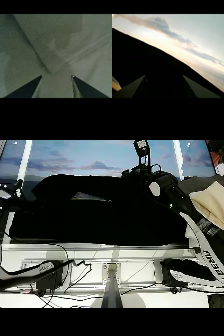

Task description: Fold the clothes and pants, and hang the long-sleeved shirts on hangers.

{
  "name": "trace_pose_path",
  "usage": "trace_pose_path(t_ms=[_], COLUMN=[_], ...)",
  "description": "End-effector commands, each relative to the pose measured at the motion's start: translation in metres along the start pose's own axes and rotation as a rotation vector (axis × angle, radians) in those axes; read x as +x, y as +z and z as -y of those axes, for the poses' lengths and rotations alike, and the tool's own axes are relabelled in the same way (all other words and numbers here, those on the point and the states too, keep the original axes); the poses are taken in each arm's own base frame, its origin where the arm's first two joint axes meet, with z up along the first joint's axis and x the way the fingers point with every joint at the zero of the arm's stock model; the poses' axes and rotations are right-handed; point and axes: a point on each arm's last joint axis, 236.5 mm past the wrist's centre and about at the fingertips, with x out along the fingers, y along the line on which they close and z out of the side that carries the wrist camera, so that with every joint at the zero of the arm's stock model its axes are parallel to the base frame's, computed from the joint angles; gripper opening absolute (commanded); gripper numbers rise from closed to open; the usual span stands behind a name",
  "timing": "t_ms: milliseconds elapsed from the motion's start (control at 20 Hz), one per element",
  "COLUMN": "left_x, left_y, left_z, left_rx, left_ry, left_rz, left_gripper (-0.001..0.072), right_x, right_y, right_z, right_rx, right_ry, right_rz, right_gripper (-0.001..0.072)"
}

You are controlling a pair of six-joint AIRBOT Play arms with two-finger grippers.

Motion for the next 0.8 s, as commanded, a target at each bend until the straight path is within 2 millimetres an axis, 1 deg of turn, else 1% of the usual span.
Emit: trace_pose_path(t_ms=[0,100,250,350,400,450,500,550,600,750], left_x=[0.015,0.029,0.043,0.045,0.043,0.041,0.039,0.036,0.033,0.023], left_y=[-0.014,-0.015,0.001,0.009,0.012,0.015,0.019,0.022,0.026,0.035], left_z=[-0.007,0.002,0.01,0.02,0.023,0.024,0.025,0.026,0.027,0.031], left_rx=[-0.018,-0.041,-0.086,-0.128,-0.142,-0.143,-0.138,-0.134,-0.13,-0.114], left_ry=[0.023,-0.013,-0.054,-0.099,-0.116,-0.12,-0.12,-0.12,-0.121,-0.125], left_rz=[-0.078,-0.098,-0.044,-0.015,-0.007,0.002,0.011,0.021,0.032,0.058], left_gripper=[0.0427,0.0426,0.0423,0.0396,0.0395,0.0342,0.019,0.0054,0.0011,0.0011], right_x=[0.0,0.0,0.0,0.0,0.0,0.0,0.0,0.0,0.0,0.0], right_y=[0.0,0.0,0.001,0.0,0.0,0.0,0.0,0.0,-0.001,-0.001], right_z=[-0.001,-0.001,-0.001,-0.001,-0.001,-0.001,-0.001,-0.001,-0.001,-0.001], right_rx=[0.002,0.002,0.002,0.002,0.002,0.002,0.002,0.002,0.002,0.002], right_ry=[0.002,0.002,0.001,0.001,0.001,0.001,0.001,0.001,0.001,0.001], right_rz=[0.001,0.001,0.002,0.0,0.0,0.0,0.0,-0.002,-0.004,-0.005], right_gripper=[0.051,0.0511,0.0511,0.051,0.051,0.0511,0.051,0.051,0.051,0.051])
